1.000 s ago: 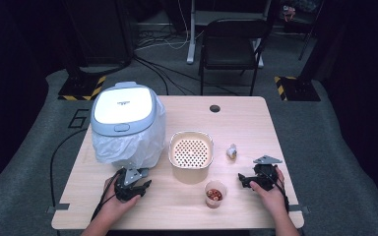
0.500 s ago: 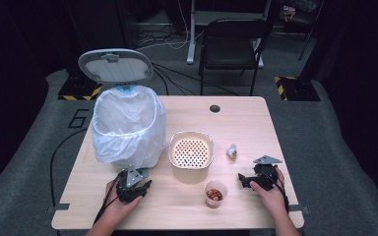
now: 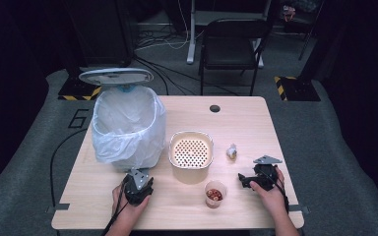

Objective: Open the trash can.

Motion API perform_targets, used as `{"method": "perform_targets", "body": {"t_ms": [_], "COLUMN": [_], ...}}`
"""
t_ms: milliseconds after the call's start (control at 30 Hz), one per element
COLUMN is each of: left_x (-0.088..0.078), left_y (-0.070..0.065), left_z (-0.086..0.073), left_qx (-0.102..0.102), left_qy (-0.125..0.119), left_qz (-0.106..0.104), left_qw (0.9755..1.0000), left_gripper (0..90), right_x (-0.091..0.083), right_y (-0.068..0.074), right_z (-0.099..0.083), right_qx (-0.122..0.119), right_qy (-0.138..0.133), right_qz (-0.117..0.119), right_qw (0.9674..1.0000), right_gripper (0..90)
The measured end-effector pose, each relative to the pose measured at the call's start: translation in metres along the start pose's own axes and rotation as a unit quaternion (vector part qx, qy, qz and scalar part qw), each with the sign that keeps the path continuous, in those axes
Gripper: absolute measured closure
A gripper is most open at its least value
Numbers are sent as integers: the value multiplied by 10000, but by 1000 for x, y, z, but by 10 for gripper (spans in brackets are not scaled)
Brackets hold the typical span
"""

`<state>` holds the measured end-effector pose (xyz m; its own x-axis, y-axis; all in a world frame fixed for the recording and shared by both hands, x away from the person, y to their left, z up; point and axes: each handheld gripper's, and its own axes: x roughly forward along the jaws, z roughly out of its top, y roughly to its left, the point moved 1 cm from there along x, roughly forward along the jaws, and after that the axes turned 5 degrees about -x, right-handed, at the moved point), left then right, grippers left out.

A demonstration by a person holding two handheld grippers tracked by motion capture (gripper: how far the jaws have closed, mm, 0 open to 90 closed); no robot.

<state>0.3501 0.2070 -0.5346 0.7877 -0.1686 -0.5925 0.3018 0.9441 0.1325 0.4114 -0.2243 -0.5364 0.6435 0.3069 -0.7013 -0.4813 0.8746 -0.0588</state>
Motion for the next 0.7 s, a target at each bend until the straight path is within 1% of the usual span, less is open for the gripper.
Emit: {"method": "perform_targets", "body": {"t_ms": [33, 67, 100, 133, 167, 200, 233, 267, 300, 333, 367, 400, 433, 467, 700], "left_x": [0, 0, 0, 0, 0, 0, 0, 0, 0, 1, 1, 3, 3, 3, 3], "left_y": [0, 0, 1, 1, 1, 0, 0, -1, -3, -5, -7, -14, -14, -14, -14], "left_z": [0, 0, 0, 0, 0, 0, 0, 0, 1, 1, 1, 1, 1, 2, 2], "left_qx": [-46, -49, -86, -188, -211, -202, -150, -123, -131, -102, -13, 227, 227, 167, 168], "left_qy": [2, 4, -41, -58, -25, -65, -28, -39, -6, -11, 31, 75, 75, 76, 67], "left_qz": [40, 74, 78, 78, 69, 109, 143, 186, 239, 328, 391, 634, 634, 645, 655], "left_qw": [10000, 10000, 9999, 9998, 9998, 9997, 9998, 9997, 9996, 9994, 9992, 9977, 9977, 9977, 9977], "left_gripper": [515, 533, 551, 559, 562, 569, 569, 573, 573, 572, 572, 570, 572, 572, 571], "right_x": [0, 0, 0, 0, 0, 0, 0, 0, 0, 0, 0, -1, -1, -1, -1], "right_y": [0, 0, 0, 0, 0, 0, 0, 0, 1, 3, 3, 4, 4, 4, 4], "right_z": [0, 0, 0, 0, 0, 0, 0, 0, 0, 0, 0, 0, 0, -1, -1], "right_qx": [-2, -4, -2, -4, 7, -30, -30, -13, -1, 81, 81, 100, 100, 102, 103], "right_qy": [0, -1, 0, 0, -1, -29, -29, -23, -30, -18, -18, -19, -19, -16, -3], "right_qz": [0, -1, 0, -1, 10, -6, -6, -15, -32, -98, -98, -127, -127, -132, -134], "right_qw": [10000, 10000, 10000, 10000, 10000, 10000, 10000, 10000, 10000, 9999, 9999, 9999, 9999, 9999, 9999], "right_gripper": [0, 0, 0, 0, 0, 0, 0, 0, 0, 0, 0, 0, 0, 0, 0]}}
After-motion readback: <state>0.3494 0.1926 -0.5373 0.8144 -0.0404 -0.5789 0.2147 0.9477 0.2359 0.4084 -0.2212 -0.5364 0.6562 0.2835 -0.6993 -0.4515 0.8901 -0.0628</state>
